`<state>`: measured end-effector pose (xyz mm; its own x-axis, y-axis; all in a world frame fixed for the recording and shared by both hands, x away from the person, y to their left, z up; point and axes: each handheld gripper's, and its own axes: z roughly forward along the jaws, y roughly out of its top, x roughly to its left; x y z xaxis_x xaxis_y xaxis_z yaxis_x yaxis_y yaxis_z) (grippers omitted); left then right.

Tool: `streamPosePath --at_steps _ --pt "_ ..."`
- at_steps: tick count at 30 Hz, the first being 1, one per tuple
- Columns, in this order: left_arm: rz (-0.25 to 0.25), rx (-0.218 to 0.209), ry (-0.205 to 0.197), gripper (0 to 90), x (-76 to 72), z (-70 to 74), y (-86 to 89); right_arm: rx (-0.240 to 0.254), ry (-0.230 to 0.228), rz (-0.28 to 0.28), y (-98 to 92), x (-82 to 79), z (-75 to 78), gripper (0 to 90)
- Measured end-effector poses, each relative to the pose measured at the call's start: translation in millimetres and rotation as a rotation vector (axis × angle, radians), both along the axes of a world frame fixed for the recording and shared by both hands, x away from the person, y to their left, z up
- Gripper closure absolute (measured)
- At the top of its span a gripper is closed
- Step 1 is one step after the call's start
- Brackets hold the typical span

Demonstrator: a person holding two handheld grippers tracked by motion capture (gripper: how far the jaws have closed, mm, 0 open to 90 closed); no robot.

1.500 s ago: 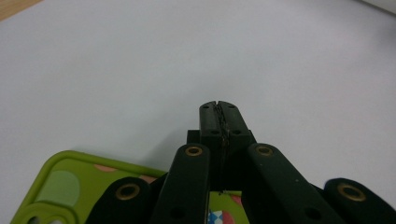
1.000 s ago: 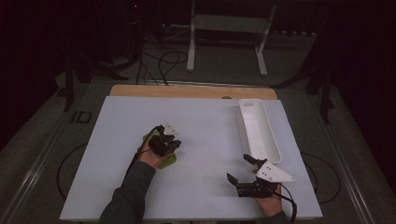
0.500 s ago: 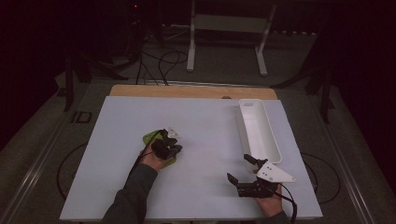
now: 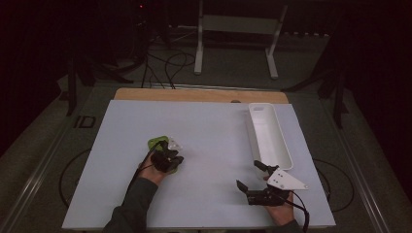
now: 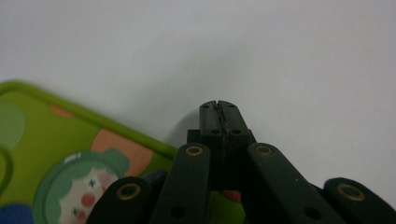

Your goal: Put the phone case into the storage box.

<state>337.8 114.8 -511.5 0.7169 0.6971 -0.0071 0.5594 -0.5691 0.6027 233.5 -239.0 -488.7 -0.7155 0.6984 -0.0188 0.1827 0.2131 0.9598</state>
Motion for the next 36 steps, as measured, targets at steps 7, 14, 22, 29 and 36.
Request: streamPosePath --at_steps 7,14,22,29,36 --pt "0.049 -0.001 -0.017 90.0 -16.2 -0.7 27.1 -0.004 -0.002 0.001 0.3 0.1 -0.2 8.7" --pt "0.116 -0.009 -0.023 90.0 -29.3 -1.3 57.4 -0.005 0.000 0.001 0.6 0.1 -0.6 8.7" --pt "0.179 -0.032 -0.039 90.0 -35.7 -3.3 76.7 -0.004 0.004 0.005 1.8 0.3 -1.1 8.7" --pt "0.202 -0.112 -0.118 88.4 -40.3 5.9 80.6 0.004 0.013 0.007 0.5 1.1 -0.9 8.8" --pt "0.219 -0.226 -0.234 75.8 -51.1 21.9 94.0 0.019 0.022 0.002 -3.3 3.1 -0.5 8.8"
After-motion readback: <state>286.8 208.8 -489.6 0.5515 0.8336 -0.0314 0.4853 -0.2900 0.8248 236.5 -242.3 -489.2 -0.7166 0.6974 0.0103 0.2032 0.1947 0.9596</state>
